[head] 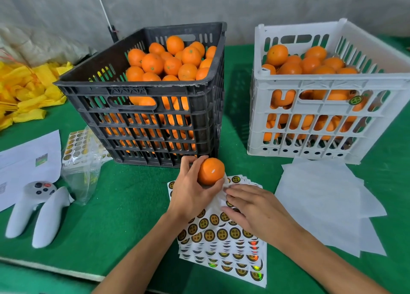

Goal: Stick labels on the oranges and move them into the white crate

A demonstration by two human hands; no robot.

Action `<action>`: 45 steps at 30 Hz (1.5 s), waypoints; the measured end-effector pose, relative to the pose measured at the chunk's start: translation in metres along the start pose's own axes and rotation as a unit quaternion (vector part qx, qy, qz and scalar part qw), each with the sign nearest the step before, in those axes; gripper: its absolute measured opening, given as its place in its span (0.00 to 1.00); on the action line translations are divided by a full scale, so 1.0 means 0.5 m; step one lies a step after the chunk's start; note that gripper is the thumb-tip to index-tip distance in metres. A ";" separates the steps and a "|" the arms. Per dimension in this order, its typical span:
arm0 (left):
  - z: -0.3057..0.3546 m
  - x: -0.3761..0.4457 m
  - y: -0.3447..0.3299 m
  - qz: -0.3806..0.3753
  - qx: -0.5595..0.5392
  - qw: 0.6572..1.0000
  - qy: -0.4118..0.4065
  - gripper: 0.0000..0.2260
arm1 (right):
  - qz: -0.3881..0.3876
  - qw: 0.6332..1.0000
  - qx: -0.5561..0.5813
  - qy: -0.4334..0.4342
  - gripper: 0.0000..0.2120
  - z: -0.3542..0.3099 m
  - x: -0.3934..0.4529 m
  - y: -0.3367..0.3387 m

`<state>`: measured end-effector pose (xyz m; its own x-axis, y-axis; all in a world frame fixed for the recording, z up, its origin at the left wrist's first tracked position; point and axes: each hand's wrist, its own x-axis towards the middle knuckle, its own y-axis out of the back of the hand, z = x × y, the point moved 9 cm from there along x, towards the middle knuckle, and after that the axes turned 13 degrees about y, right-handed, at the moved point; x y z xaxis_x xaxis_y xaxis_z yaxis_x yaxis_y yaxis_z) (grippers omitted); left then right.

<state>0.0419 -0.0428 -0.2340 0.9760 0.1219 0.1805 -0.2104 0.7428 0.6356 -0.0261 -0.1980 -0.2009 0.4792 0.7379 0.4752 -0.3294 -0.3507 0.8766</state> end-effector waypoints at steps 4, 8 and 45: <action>0.001 0.000 0.001 0.000 -0.004 1.000 -0.001 0.34 | 0.018 0.998 -0.046 0.025 0.13 -0.017 0.012 0.002; 0.002 0.000 0.000 -0.003 -0.003 1.000 -0.003 0.34 | 0.023 0.999 -0.041 0.000 0.18 -0.019 0.024 0.001; 0.100 -0.018 0.029 0.000 0.028 0.989 -0.142 0.33 | 0.070 0.953 0.177 -0.236 0.37 0.067 0.009 0.010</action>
<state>0.0275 -0.0659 -0.1887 0.9226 -0.0743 0.3786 -0.2201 0.7045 0.6747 0.0020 -0.2157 -0.1920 0.7910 0.3570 0.4969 -0.1625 -0.6604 0.7331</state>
